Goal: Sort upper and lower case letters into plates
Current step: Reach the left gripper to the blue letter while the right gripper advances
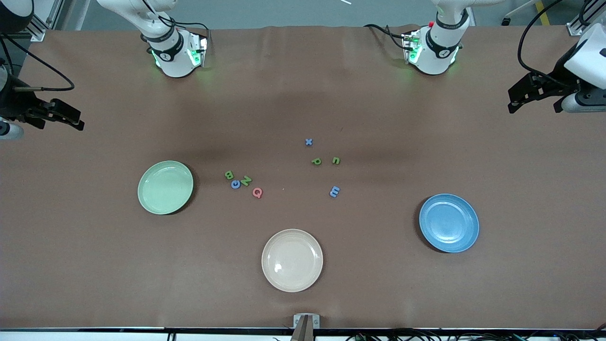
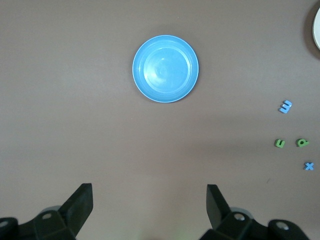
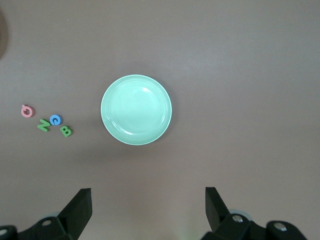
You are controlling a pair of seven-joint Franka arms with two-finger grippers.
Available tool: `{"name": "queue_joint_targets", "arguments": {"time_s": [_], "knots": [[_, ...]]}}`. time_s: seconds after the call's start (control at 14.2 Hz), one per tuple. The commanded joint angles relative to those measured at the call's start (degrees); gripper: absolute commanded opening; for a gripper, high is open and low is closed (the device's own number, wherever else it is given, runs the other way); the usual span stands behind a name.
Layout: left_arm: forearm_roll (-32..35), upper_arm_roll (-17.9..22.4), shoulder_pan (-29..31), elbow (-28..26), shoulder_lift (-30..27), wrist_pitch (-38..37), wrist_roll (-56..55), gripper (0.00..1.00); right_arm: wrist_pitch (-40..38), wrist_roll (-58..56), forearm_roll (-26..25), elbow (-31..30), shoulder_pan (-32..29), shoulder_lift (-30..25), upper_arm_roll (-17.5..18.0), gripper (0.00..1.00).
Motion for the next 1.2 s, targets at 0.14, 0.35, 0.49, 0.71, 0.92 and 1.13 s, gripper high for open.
{"name": "queue_joint_targets", "arguments": {"time_s": [0.14,0.35,0.49,0.71,0.92,1.13], "knots": [[0.3,0.0,-0.2,1.4,0.8,-1.1,0.1,1.0,0.4,-0.3,0.3,-2.2,-0.2,-2.0,0.1,1.0],[0.4,-0.6,-1.0,2.3,3.0,-1.0,-0.5,1.0,0.4,-0.3,0.3,-2.2,-0.2,-1.9,0.0,1.0],[-0.1,-3.0,-1.2,1.9,4.6,-1.0,-1.5,1.0,0.2,-0.3,0.3,-2.1,-0.2,-1.8,0.1,1.0],[-0.6,-10.4,-1.2,1.4,9.2,1.8,-16.0,1.0,-0.7,0.2,0.2,-1.6,-0.4,-1.6,0.0,1.0],[-0.2,-17.0,-1.3,-1.8,14.2,11.8,-25.0,1.0,-0.8,0.5,-0.3,0.4,-1.2,0.4,-0.2,1.0],[0.3,-19.7,-2.6,-2.9,20.9,17.0,-26.6,1.0,-0.4,-0.3,0.7,1.8,-2.0,4.2,-0.3,1.0]]}}
